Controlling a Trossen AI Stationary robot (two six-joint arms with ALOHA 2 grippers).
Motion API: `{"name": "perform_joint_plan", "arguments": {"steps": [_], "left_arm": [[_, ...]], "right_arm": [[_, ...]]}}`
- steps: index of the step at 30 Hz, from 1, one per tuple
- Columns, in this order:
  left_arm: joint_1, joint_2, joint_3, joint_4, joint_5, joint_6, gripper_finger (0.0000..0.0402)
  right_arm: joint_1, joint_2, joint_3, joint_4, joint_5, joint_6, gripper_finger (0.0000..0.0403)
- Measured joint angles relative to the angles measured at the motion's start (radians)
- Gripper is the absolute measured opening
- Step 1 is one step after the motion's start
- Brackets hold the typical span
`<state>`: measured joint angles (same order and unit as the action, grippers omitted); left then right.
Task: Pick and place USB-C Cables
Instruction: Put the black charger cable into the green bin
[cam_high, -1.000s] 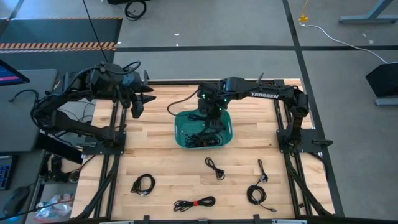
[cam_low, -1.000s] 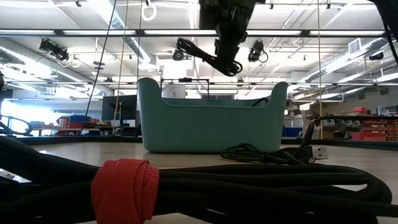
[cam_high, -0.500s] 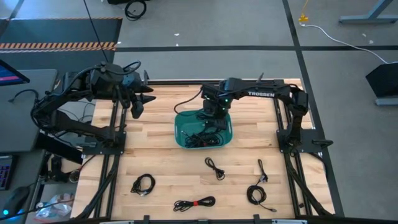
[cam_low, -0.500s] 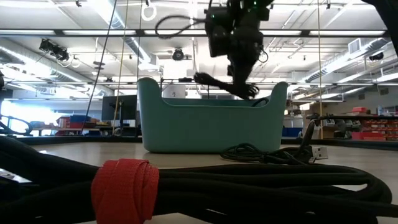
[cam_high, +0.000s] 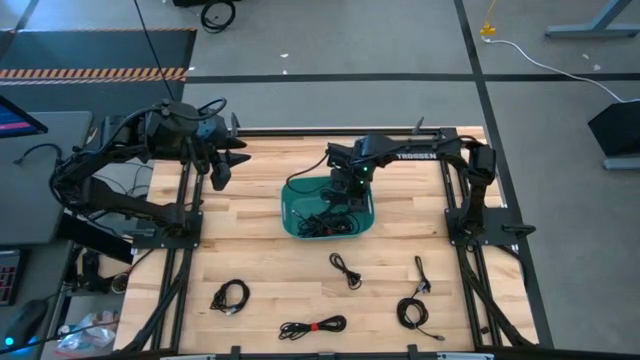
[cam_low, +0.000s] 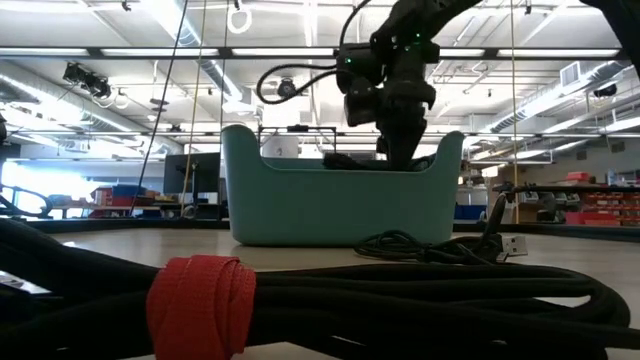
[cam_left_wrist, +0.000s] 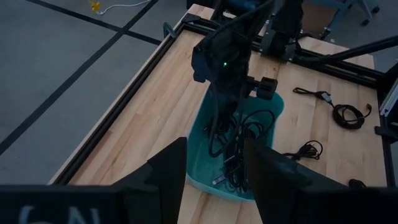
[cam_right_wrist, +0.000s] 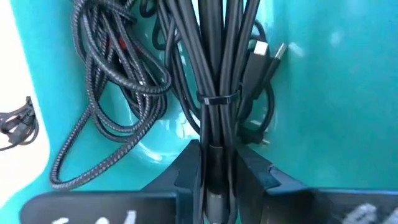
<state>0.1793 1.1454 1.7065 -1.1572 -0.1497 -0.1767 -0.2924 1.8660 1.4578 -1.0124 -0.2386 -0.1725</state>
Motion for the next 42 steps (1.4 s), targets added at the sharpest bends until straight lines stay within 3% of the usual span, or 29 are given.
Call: {"name": "perform_joint_plan", "arguments": {"steps": [9,20,26,29,42], "left_arm": [[0.0,0.0,0.0,0.0,0.0,-0.004,0.0167],[0.0,0.0,0.0,0.0,0.0,-0.004,0.0167],[0.0,0.0,0.0,0.0,0.0,-0.004,0.0167],[0.0,0.0,0.0,0.0,0.0,-0.004,0.0167],[0.0,0.0,0.0,-0.01,0.0,-0.001,0.0167]], "right_arm": [[0.0,0.0,-0.081,0.117,-0.02,0.023,0.0067],[0.002,-0.003,-0.099,0.141,-0.02,0.026,0.0067],[0.005,0.001,-0.068,0.148,-0.033,0.031,0.015],[0.004,0.001,-0.058,0.152,-0.023,0.039,0.0164],[0.004,0.0,-0.028,0.14,-0.048,0.102,0.0116]]}}
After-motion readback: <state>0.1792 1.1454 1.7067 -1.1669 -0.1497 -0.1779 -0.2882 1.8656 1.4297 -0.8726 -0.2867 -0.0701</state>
